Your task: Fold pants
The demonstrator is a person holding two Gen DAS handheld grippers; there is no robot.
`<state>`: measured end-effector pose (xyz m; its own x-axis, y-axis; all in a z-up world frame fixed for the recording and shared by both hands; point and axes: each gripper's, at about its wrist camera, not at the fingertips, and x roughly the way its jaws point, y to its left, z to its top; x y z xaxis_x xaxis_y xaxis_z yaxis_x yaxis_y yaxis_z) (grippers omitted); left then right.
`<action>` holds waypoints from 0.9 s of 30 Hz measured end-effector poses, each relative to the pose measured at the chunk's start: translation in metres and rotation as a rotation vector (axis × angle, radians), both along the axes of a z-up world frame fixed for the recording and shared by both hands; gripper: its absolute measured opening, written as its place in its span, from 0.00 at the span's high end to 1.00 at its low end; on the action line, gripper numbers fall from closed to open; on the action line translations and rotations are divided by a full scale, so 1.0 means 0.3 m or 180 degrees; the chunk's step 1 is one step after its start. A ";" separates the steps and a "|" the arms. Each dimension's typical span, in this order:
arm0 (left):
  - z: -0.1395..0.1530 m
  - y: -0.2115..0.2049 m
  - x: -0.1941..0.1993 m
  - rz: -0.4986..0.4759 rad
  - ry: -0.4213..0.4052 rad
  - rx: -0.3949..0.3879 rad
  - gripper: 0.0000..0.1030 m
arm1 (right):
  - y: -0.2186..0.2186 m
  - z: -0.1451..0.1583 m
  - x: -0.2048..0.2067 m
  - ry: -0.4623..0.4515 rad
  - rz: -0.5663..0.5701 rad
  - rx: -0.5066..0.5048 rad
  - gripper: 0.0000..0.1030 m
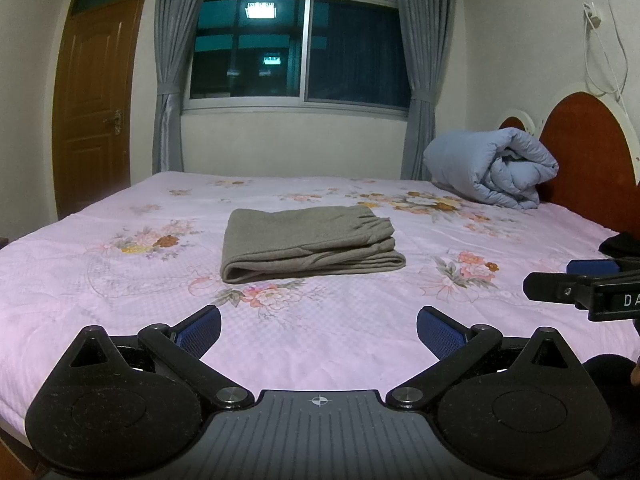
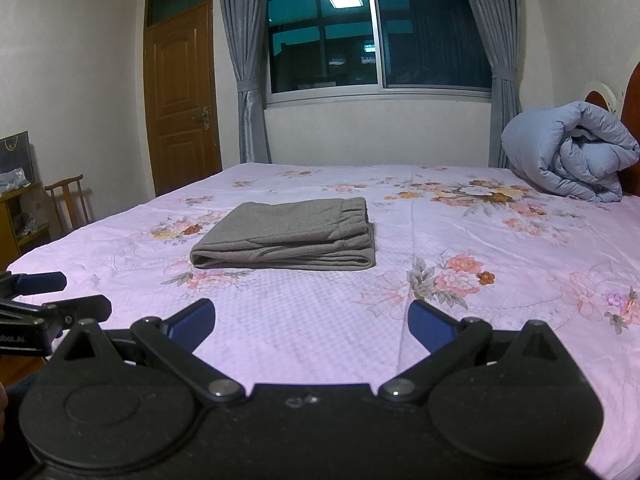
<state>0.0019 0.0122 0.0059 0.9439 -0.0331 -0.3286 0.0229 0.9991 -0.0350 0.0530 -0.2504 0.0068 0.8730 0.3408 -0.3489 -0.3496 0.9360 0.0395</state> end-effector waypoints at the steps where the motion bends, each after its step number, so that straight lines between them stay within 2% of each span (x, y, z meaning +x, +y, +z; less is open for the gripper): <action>1: 0.000 -0.001 -0.001 -0.0002 -0.0001 0.0000 0.00 | 0.000 0.000 0.000 -0.0001 0.0000 0.0001 0.06; 27: -0.004 0.006 -0.001 -0.0099 -0.0038 -0.0009 0.00 | 0.004 0.002 -0.003 0.0006 -0.0005 0.0022 0.06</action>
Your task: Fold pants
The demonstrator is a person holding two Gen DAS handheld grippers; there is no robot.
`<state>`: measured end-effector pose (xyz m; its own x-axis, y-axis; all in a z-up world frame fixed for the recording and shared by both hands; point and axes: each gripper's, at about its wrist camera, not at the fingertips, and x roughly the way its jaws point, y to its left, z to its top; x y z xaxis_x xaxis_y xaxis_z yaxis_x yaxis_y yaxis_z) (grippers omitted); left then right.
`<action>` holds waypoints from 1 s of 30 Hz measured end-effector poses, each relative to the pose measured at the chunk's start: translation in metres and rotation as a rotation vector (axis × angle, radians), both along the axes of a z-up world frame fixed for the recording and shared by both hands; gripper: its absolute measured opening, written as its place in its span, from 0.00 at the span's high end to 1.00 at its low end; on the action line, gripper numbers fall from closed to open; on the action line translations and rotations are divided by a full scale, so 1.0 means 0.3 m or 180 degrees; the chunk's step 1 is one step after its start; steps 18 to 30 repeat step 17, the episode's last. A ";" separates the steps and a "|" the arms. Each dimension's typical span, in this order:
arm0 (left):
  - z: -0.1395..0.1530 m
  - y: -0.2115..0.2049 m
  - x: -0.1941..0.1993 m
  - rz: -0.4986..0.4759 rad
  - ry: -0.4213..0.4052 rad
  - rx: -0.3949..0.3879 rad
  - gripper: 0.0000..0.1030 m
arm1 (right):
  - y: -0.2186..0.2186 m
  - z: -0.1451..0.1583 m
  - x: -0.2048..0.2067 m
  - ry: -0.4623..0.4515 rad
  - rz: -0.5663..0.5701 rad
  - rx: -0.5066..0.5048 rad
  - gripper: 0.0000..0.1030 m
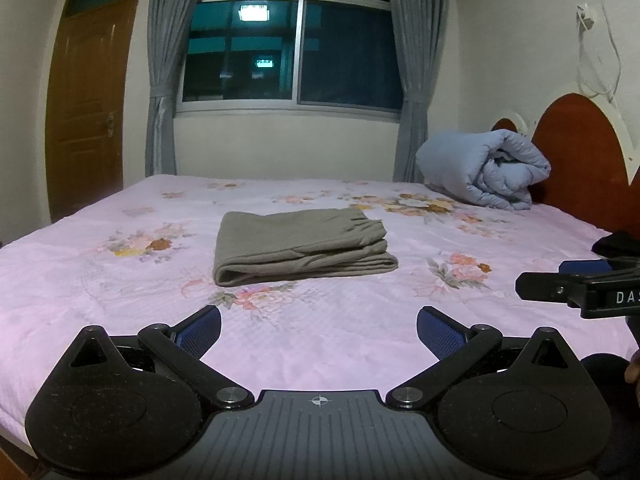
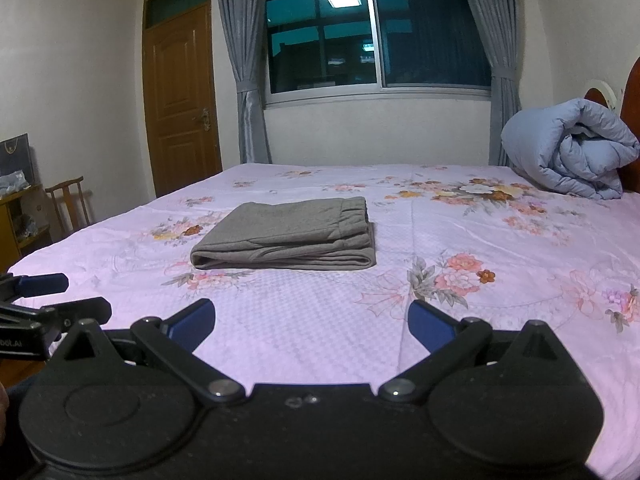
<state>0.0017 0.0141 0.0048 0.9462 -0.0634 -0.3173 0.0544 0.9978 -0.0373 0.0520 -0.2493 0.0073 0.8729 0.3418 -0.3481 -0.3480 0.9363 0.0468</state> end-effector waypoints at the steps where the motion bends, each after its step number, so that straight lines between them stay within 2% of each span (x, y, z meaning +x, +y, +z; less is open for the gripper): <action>1: -0.001 0.000 0.000 -0.0011 -0.0003 0.0006 0.00 | 0.001 0.000 0.000 -0.0001 0.0001 -0.0002 0.06; 14: 0.005 0.002 -0.015 0.0018 -0.0107 0.0056 0.00 | 0.002 0.000 0.000 -0.0002 -0.0005 -0.0001 0.06; 30: 0.007 0.006 -0.021 0.0051 -0.0099 0.0034 0.00 | 0.002 0.000 0.000 0.0001 -0.0005 0.0003 0.06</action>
